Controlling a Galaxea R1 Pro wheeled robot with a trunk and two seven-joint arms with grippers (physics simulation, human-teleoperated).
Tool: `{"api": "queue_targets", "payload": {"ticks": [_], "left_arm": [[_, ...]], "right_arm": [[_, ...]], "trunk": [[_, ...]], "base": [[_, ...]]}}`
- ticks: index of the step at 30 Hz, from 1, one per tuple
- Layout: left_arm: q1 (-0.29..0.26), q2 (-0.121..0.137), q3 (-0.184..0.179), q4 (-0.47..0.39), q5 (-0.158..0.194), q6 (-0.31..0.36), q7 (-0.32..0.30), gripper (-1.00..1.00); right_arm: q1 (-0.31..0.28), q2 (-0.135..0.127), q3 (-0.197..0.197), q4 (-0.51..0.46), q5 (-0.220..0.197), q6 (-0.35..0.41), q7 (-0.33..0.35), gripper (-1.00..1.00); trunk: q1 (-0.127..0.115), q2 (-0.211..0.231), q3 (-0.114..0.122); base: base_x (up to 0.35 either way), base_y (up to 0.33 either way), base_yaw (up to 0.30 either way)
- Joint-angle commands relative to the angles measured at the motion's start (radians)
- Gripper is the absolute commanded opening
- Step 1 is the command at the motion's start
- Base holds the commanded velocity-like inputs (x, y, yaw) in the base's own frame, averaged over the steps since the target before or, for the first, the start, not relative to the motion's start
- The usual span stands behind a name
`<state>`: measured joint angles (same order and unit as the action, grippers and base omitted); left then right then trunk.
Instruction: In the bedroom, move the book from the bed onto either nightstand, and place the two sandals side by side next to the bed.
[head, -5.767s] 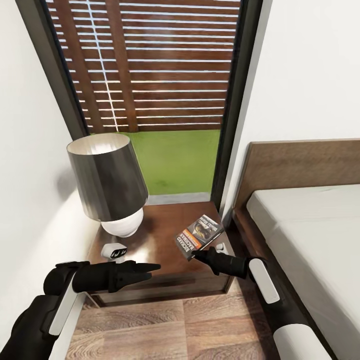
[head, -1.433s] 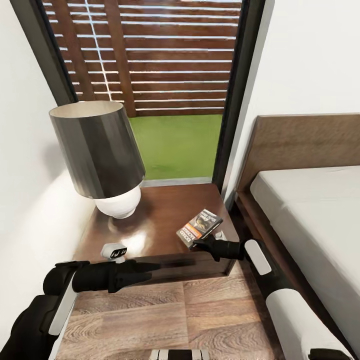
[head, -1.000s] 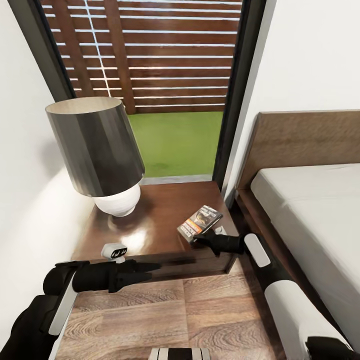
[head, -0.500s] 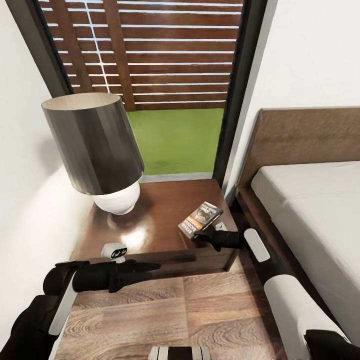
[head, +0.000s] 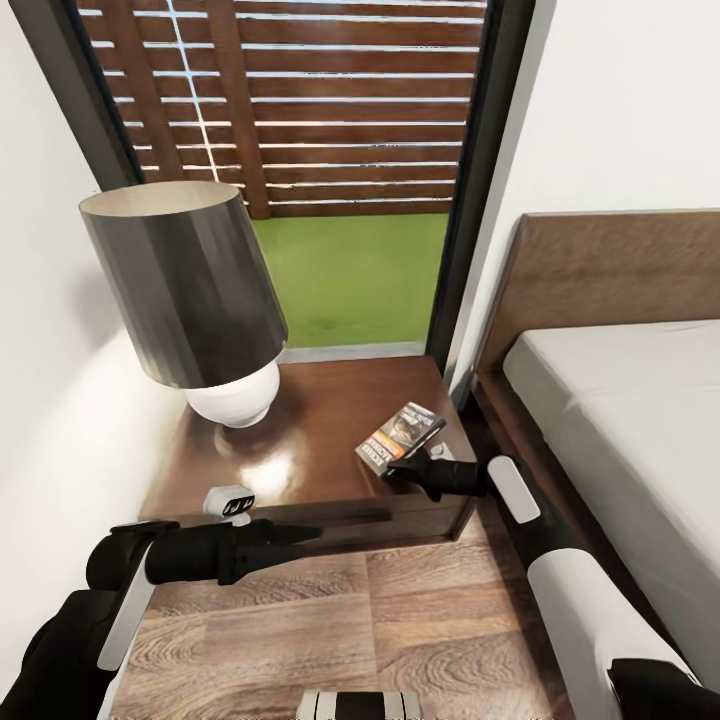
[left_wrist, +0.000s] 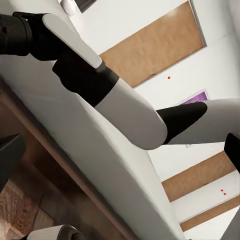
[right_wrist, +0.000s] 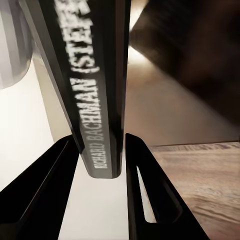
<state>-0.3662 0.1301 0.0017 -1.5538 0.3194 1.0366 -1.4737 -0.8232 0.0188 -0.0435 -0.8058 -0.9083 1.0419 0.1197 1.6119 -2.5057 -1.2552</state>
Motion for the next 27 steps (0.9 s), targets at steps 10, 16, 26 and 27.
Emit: {"api": "queue_targets", "payload": {"ticks": [10, 16, 26, 27], "left_arm": [[0.0, 0.0, 0.0, 0.0, 0.002, 0.011, -0.003, 1.0], [0.0, 0.0, 0.0, 0.0, 0.003, 0.011, -0.003, 1.0], [0.0, 0.0, 0.0, 0.0, 0.003, 0.011, -0.005, 1.0], [0.0, 0.0, 0.0, 0.0, 0.003, 0.011, -0.005, 1.0]], "right_arm": [[0.0, 0.001, -0.004, 0.0, 0.022, 0.005, 0.009, -1.0], [-0.001, 0.001, -0.004, 0.0, 0.022, 0.005, 0.009, 1.0], [-0.001, 0.001, -0.005, 0.0, 0.022, 0.005, -0.007, 1.0], [-0.001, 0.001, -0.005, 0.0, 0.022, 0.005, -0.007, 1.0]], "trunk": [[0.001, -0.001, -0.009], [0.001, -0.001, -0.009], [0.001, -0.001, -0.009], [0.001, -0.001, -0.009]], "base": [[0.0, 0.0, 0.0], [0.0, 0.0, 0.0], [0.0, 0.0, 0.0], [0.0, 0.0, 0.0]]}}
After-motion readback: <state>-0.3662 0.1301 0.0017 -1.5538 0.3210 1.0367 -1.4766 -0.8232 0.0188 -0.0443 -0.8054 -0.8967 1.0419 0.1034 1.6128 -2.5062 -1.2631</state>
